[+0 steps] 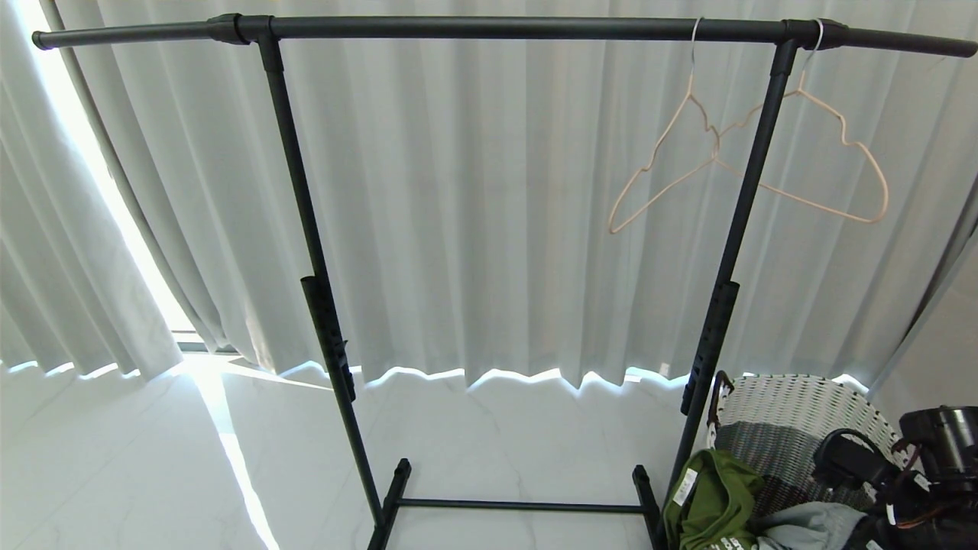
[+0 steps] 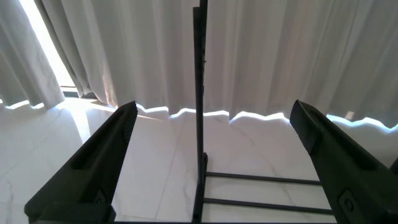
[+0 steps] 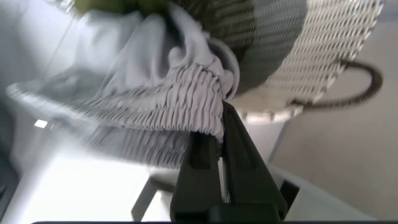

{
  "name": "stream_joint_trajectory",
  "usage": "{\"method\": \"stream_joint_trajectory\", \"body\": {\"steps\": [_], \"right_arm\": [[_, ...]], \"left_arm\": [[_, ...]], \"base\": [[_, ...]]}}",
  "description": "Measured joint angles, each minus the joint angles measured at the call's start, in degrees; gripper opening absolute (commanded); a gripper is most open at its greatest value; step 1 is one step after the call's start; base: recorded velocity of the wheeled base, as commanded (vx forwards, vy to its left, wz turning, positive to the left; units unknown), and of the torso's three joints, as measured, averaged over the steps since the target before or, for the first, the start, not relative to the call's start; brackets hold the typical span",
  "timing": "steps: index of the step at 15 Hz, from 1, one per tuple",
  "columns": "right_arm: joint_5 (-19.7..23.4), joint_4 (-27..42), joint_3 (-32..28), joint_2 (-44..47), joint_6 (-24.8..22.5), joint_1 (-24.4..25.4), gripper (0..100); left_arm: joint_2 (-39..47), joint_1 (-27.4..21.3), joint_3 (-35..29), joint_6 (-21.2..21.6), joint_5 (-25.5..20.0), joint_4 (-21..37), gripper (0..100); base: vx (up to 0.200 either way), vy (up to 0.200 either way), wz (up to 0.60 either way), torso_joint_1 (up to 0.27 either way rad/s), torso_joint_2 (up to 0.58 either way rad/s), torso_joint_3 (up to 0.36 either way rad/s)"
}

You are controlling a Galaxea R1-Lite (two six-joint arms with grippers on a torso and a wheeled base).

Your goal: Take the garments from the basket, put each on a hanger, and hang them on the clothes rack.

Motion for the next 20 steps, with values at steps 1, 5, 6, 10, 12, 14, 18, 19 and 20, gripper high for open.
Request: {"method": "stream_joint_trajectory", "body": {"steps": [1,5,6,10,12,14,18,19,20], "right_arm": [[0.0,4.9,-1.07,-3.69,0.05,-0.35,0],[0.0,37.71,-13.95,-21.0,0.52,-1.87,0],[0.04,46.39,-19.3,-25.49,1.1,-2.17,0],[0.09,63.79,-33.05,-39.42,2.16,-2.73,0],[0.11,65.02,-35.5,-43.72,2.22,-2.76,0],[0.12,65.13,-36.16,-46.17,2.22,-2.73,0],[0.37,65.16,-36.41,-48.68,2.17,-2.21,0],[0.39,65.13,-36.44,-49.03,2.16,-1.95,0],[0.44,65.13,-36.44,-49.37,2.16,-1.49,0]], "left_arm": [[0.0,0.0,0.0,0.0,0.02,-0.01,100],[0.0,0.0,0.0,0.0,0.02,-0.01,100],[0.0,0.0,0.0,0.0,0.02,-0.01,100],[0.0,0.0,0.0,0.06,0.02,-0.01,100],[0.0,0.0,0.0,0.11,0.02,0.0,100],[0.0,0.02,0.0,0.26,0.02,0.0,100],[0.0,0.05,0.0,0.33,0.02,-0.01,100],[0.0,0.07,0.0,0.35,0.02,0.02,100],[0.0,0.02,0.0,0.33,0.02,-0.01,100]], "base": [[0.0,0.0,0.0,0.0,0.0,0.0],[0.0,0.0,0.0,0.0,0.0,0.0],[0.0,0.0,0.0,0.0,0.0,0.0],[0.0,0.0,0.0,0.0,0.0,0.0],[-0.1,0.0,0.0,0.004,0.0,-0.001],[-0.2,0.0,0.0,0.005,0.0,0.0],[-0.2,0.0,0.0,-0.001,0.0,0.004],[-0.2,0.0,0.0,0.002,0.0,0.002],[-0.2,0.0,0.0,0.002,0.0,0.002]]}}
